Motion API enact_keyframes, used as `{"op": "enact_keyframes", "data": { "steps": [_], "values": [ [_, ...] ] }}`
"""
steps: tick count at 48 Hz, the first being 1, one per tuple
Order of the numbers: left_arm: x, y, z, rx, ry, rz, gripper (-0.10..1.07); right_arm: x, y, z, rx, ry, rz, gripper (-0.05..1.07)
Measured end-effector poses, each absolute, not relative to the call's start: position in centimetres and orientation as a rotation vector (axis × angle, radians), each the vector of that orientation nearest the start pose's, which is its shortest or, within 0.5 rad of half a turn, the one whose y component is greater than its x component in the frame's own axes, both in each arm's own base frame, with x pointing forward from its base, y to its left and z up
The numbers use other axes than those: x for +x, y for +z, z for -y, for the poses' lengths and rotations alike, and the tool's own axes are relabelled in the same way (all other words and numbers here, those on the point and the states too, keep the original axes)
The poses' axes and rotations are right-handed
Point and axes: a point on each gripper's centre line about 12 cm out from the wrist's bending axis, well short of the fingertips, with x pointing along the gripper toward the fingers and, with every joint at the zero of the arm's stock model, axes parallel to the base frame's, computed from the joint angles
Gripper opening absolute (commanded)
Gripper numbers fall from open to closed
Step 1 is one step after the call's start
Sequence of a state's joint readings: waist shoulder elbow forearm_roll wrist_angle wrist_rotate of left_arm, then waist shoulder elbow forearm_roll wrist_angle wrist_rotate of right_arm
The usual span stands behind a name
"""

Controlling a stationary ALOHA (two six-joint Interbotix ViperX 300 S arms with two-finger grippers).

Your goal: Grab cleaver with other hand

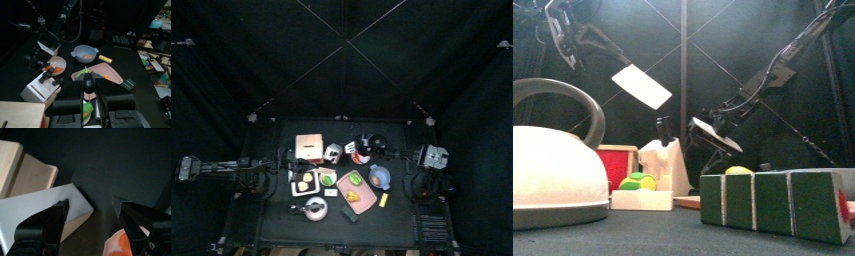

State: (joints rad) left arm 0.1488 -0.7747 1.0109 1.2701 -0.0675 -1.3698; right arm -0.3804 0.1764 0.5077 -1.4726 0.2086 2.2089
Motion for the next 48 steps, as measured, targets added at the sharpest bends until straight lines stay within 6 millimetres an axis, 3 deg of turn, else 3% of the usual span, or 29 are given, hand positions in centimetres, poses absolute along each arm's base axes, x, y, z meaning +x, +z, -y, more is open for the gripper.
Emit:
{"op": "enact_keyframes", "data": {
  "steps": [17,29,38,48],
  "values": [
    [23.3,26.8,-3.4,-0.130,0.127,-0.260,0.46,40.6,20.1,11.1,0.824,-0.696,-0.382,0.99],
    [23.2,26.8,-3.6,-0.122,0.135,-0.258,0.46,38.7,20.9,9.4,0.745,-0.989,-0.389,0.99],
    [23.2,26.7,-3.7,-0.105,0.134,-0.263,0.46,38.4,22.5,8.1,0.683,-1.057,-0.651,0.99],
    [23.3,26.8,-3.1,-0.098,0.098,-0.259,0.46,39.7,24.7,6.4,0.599,-0.874,-0.961,0.99]
  ]
}}
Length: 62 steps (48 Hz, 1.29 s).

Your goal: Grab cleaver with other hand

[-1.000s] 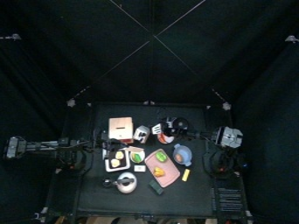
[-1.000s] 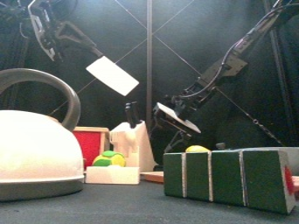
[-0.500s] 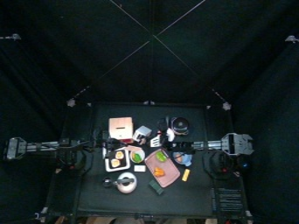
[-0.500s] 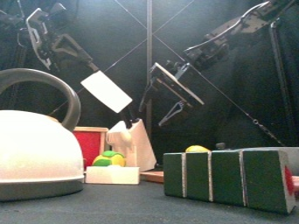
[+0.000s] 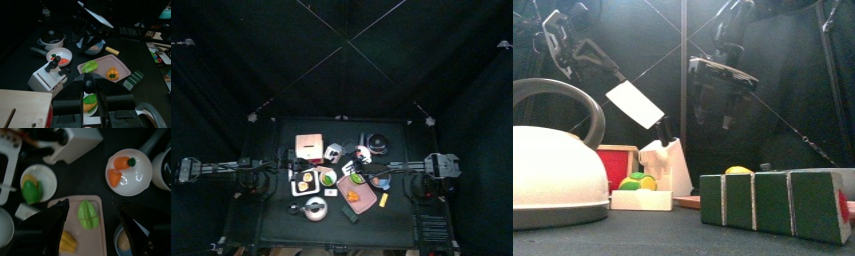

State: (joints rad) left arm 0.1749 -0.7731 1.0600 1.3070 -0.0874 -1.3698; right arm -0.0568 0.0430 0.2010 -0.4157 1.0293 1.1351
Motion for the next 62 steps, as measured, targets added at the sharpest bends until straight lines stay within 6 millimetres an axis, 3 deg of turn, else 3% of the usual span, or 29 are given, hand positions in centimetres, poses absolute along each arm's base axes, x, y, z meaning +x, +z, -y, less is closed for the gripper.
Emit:
{"op": "enact_keyframes", "data": {
  "steps": [14,31,48,62],
  "values": [
    [23.3,27.3,-1.5,-0.091,-0.026,-0.229,0.46,41.6,25.8,5.7,0.494,-0.683,-0.987,0.99],
    [23.4,27.7,-1.3,-0.103,-0.041,-0.215,0.46,40.6,28.3,2.8,0.446,-0.375,-0.711,0.98],
    [25.4,28.5,-1.5,-0.134,-0.043,-0.222,0.46,39.7,26.6,1.6,0.332,-0.187,-0.521,0.98],
    [27.7,29.2,-1.5,-0.166,-0.056,-0.231,0.46,40.0,25.6,1.1,0.307,-0.147,-0.506,0.94]
  ]
}}
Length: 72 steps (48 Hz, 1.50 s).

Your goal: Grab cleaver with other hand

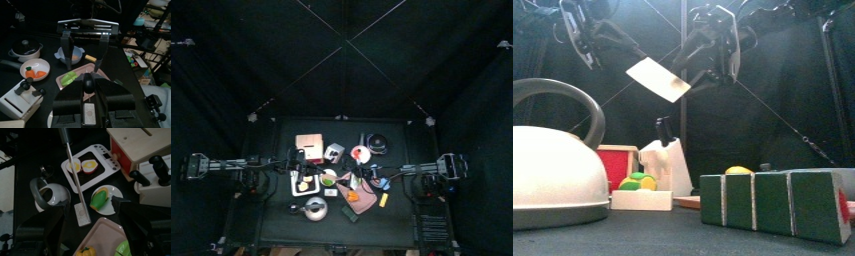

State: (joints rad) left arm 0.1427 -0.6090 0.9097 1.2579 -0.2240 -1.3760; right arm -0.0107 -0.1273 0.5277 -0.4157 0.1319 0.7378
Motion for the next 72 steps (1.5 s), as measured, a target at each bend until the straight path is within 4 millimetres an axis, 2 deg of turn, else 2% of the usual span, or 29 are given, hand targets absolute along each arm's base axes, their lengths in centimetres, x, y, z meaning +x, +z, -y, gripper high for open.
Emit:
{"op": "enact_keyframes", "data": {
  "steps": [7,26,31,38,45,54,60,72],
  "values": [
    [28.1,29.4,-1.5,-0.174,-0.054,-0.230,0.46,39.6,24.9,0.7,0.287,-0.136,-0.523,0.84],
    [28.8,28.6,-1.8,-0.188,-0.041,-0.259,0.46,39.3,24.2,0.0,0.274,-0.109,-0.531,0.42],
    [28.8,28.5,-1.8,-0.182,-0.042,-0.261,0.46,38.9,24.2,0.0,0.258,-0.107,-0.532,0.35],
    [28.7,28.3,-1.7,-0.180,-0.043,-0.265,0.46,37.8,25.0,0.1,0.241,-0.099,-0.508,0.30],
    [28.4,27.6,-1.5,-0.184,-0.055,-0.281,0.46,36.6,26.1,0.0,0.223,-0.086,-0.471,0.29],
    [28.3,27.4,-1.4,-0.186,-0.064,-0.285,0.48,36.5,26.3,0.0,0.227,-0.069,-0.444,0.29],
    [28.3,27.4,-1.3,-0.184,-0.066,-0.285,0.58,36.7,25.8,0.0,0.226,-0.069,-0.454,0.29],
    [28.3,27.3,-1.4,-0.178,-0.060,-0.289,0.95,36.6,25.7,0.2,0.228,-0.076,-0.459,0.29]
  ]
}}
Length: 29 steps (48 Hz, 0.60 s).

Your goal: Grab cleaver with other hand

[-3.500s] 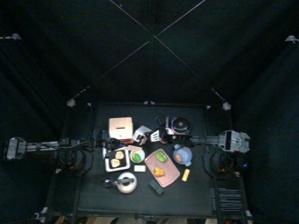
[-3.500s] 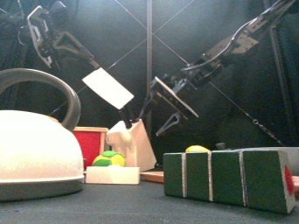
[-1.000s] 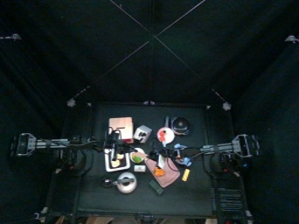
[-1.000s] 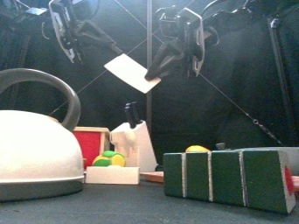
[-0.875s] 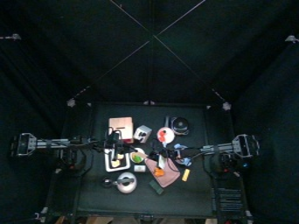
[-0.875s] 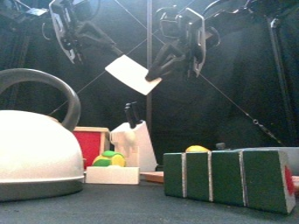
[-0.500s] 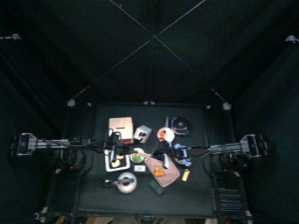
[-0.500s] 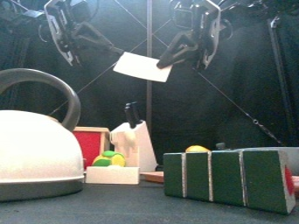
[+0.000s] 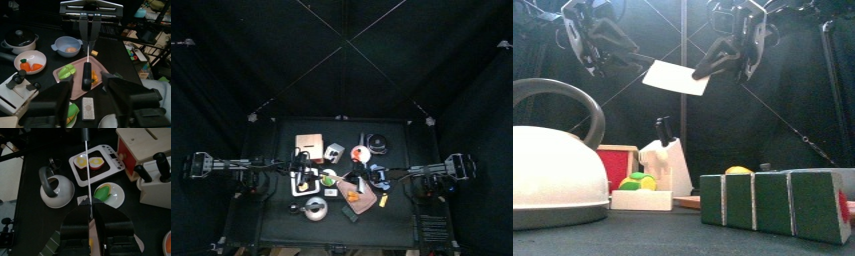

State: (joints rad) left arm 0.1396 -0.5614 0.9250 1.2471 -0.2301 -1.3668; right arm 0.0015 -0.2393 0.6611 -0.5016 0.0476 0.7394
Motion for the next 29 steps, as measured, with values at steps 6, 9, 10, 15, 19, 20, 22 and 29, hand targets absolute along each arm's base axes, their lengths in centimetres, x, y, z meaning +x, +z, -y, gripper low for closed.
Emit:
{"op": "enact_keyframes", "data": {
  "steps": [6,9,10,15,19,20,22,29],
  "values": [
    [28.25,27.24,-1.60,-0.175,-0.044,-0.294,1.01,36.56,25.48,0.24,0.232,-0.080,-0.467,0.29],
    [28.25,27.22,-1.62,-0.174,-0.039,-0.296,1.01,36.53,25.52,0.25,0.231,-0.081,-0.467,0.29],
    [28.24,27.20,-1.70,-0.173,-0.035,-0.296,1.01,36.53,25.52,0.25,0.231,-0.081,-0.467,0.29],
    [28.23,27.14,-1.85,-0.168,-0.022,-0.300,1.01,36.53,25.50,0.26,0.232,-0.082,-0.468,0.29],
    [28.23,27.12,-1.90,-0.169,-0.018,-0.302,1.01,36.55,25.45,0.26,0.232,-0.082,-0.470,0.29],
    [28.23,27.12,-1.92,-0.169,-0.016,-0.302,1.01,36.53,25.50,0.26,0.232,-0.082,-0.468,0.29],
    [28.23,27.11,-1.91,-0.168,-0.015,-0.303,1.01,36.55,25.45,0.26,0.232,-0.082,-0.470,0.29],
    [28.19,27.10,-2.13,-0.167,0.000,-0.305,1.01,36.38,25.10,0.26,0.233,-0.083,-0.479,0.29]
  ]
}}
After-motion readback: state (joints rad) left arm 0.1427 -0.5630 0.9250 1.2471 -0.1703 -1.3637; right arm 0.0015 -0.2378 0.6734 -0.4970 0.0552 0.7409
